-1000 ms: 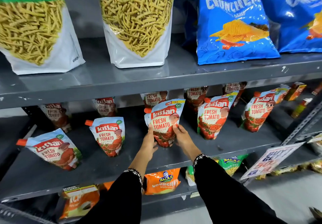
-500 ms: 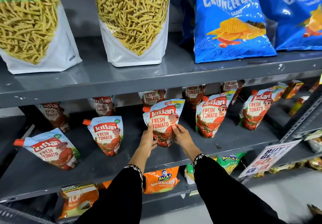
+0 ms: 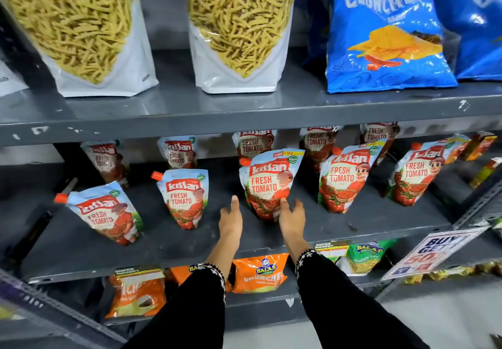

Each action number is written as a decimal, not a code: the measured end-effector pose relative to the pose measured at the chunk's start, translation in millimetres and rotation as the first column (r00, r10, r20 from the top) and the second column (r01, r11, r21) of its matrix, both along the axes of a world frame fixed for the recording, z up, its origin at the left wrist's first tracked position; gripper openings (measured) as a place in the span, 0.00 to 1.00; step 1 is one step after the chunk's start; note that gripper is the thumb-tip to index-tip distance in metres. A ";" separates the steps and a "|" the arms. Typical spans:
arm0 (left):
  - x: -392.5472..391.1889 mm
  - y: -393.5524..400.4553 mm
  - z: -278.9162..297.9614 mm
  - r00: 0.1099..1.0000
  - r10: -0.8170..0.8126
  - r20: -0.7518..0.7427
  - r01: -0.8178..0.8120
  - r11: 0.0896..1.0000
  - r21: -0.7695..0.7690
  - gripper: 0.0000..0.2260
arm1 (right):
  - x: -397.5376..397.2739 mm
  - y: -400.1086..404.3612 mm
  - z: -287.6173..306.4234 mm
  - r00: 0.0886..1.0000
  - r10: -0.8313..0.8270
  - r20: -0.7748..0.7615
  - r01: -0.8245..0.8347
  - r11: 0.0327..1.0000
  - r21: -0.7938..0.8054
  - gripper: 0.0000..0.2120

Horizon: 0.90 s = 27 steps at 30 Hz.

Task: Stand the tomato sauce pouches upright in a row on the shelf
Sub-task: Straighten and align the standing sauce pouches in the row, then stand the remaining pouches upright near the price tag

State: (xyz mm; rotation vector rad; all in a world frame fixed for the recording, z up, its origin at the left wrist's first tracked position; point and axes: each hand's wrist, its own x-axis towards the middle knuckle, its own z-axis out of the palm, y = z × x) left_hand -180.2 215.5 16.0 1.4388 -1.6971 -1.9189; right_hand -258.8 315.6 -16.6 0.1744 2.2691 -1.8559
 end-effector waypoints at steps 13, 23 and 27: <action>97.6 -106.7 -4.2 0.995 0.095 0.009 -0.094 0.993 -0.069 0.31 | 91.4 -100.7 -2.8 0.998 -0.005 0.056 0.002 0.999 0.048 0.19; 104.2 -159.5 5.1 0.994 -0.098 -0.039 0.096 0.994 -0.059 0.31 | 109.6 -163.3 19.1 0.973 0.203 0.109 -0.186 0.971 -0.152 0.23; 90.3 -162.5 2.2 0.982 -0.165 -0.091 0.161 0.986 -0.053 0.30 | 97.1 -173.3 13.0 0.952 0.284 0.110 -0.255 0.941 -0.223 0.10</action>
